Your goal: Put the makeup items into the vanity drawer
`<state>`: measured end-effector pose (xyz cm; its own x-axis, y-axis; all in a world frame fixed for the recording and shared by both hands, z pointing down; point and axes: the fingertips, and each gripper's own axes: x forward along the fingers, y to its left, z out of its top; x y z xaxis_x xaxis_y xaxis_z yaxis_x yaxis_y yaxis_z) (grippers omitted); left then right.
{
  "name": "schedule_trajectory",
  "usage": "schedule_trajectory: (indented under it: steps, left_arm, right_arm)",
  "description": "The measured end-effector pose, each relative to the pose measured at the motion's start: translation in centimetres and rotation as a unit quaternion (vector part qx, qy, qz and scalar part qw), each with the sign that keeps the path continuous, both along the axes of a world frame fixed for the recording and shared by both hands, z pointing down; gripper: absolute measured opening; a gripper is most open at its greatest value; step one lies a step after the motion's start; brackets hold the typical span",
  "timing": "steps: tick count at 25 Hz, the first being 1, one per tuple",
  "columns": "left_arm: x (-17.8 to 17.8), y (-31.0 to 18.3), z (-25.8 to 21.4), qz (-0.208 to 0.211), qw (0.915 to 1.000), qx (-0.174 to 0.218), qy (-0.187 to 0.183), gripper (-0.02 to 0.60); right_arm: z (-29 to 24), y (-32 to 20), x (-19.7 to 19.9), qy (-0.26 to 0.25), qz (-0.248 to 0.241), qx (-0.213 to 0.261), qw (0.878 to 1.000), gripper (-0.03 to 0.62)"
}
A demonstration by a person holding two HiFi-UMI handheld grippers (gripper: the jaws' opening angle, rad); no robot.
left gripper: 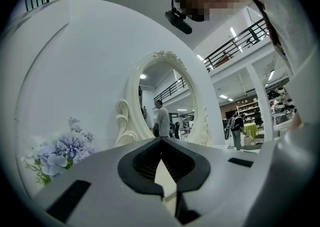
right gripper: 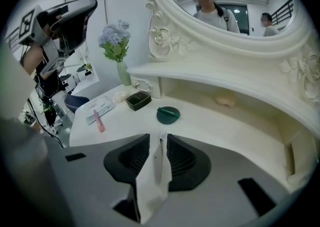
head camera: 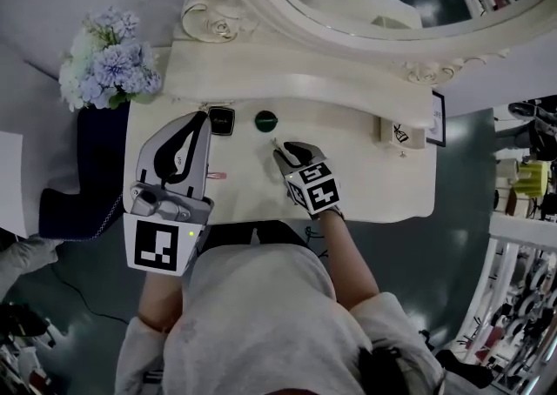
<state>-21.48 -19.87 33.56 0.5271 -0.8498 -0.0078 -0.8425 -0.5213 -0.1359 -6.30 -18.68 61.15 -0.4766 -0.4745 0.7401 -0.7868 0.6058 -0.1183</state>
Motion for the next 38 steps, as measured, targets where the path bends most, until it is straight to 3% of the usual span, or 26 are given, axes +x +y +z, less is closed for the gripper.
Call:
schedule_trajectory:
  steps: [12,16,20,29,38]
  left_arm:
    - [-1.7,-1.5,0.9,0.02,0.9998,-0.006,0.001,0.014]
    - [-1.8,-1.7,0.8,0.025,0.9997,-0.004,0.001,0.014]
    - [-1.9,-1.7,0.7,0.03,0.9995,-0.005,0.0,0.014]
    - [-1.4,-1.6,0.4,0.041,0.9991,0.0,0.002,0.014]
    - [-0.1,-1.3,-0.1,0.054,0.9985,0.005,0.002,0.014]
  right_arm:
    - [2.3,-0.3,0.2,0.044,0.02,-0.014,0.999,0.087]
    - [2.3,-0.1,-0.4,0.042,0.022,-0.014,0.999,0.037]
    - [1.8,0.1,-0.5,0.025,0.048,-0.013,0.998,0.032]
    - [-3.2,-1.2,-0.4,-0.041,0.082,0.065,0.994,0.032]
    - [-10.9,-1.5,0.2,-0.116,0.1,0.164,0.974,0.032]
